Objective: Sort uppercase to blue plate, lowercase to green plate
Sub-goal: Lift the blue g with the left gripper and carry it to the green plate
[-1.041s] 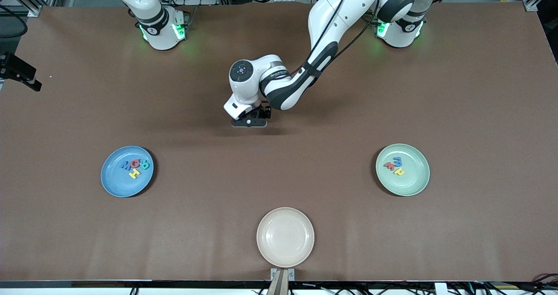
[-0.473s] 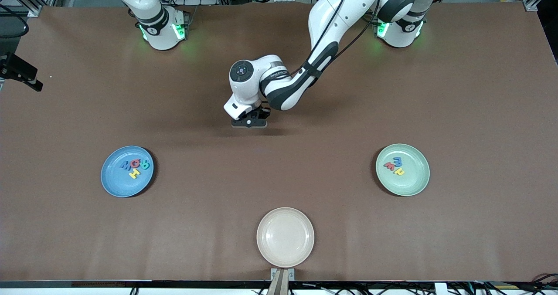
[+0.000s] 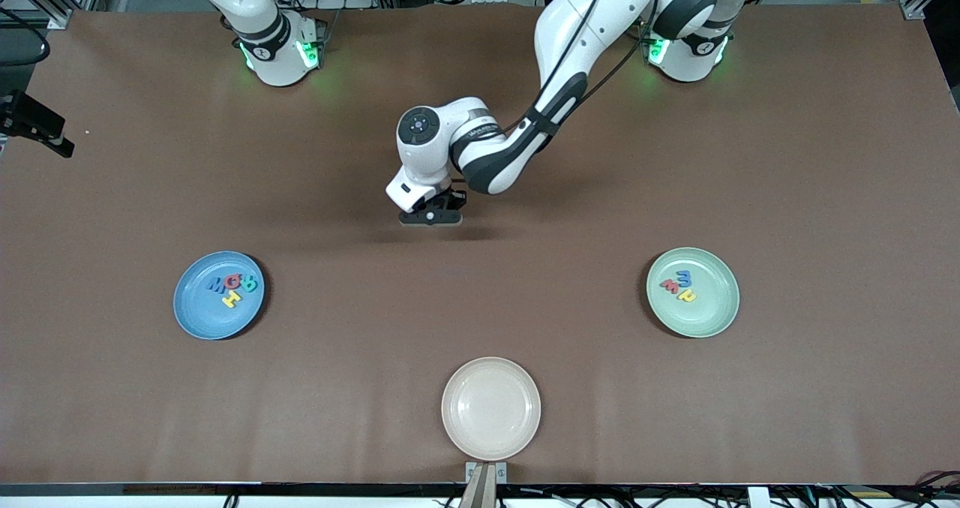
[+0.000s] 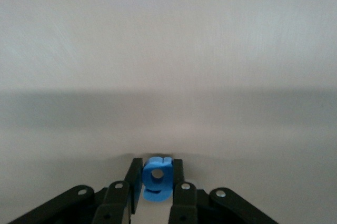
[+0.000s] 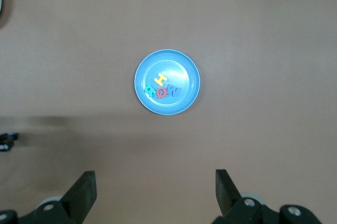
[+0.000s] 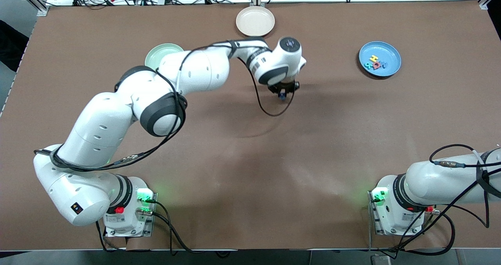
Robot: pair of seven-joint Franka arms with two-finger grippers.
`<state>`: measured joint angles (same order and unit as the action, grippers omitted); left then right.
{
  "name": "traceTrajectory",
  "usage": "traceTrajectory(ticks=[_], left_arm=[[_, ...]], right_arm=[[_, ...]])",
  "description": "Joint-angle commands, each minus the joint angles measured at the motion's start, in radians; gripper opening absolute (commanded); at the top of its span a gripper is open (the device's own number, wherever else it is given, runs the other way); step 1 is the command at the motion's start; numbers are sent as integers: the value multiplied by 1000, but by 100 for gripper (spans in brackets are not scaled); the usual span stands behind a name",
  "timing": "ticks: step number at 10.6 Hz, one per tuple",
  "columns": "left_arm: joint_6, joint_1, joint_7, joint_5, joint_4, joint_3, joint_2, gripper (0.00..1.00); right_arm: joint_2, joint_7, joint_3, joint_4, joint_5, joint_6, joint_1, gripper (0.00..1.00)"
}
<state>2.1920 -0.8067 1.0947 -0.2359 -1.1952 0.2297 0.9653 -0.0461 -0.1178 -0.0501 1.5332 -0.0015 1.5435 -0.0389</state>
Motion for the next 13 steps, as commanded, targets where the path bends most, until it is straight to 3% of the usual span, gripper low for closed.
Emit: traceTrajectory(ticks=[1,5,8,11,13], left_arm=[[-108,95,-42,15,-26,5,-135,0],[-297,254,-273,26,-75,10,-294,0],[-310,414,-545,29,-269,14,-442,0],[-266,640,-811,24,-392,16,-448,0],[-165,714,-857,15,-457,11,-424,0]], right_arm=[[-2,17,10,-5,-8,-9,-12,100],[-2,17,10,-5,-8,-13,-12,100],[-2,17,10,-7,-8,-13,-12,100],[-2,17,10,-7,-8,-13,-12,100],[-2,17,10,-5,-8,-11,-12,100]])
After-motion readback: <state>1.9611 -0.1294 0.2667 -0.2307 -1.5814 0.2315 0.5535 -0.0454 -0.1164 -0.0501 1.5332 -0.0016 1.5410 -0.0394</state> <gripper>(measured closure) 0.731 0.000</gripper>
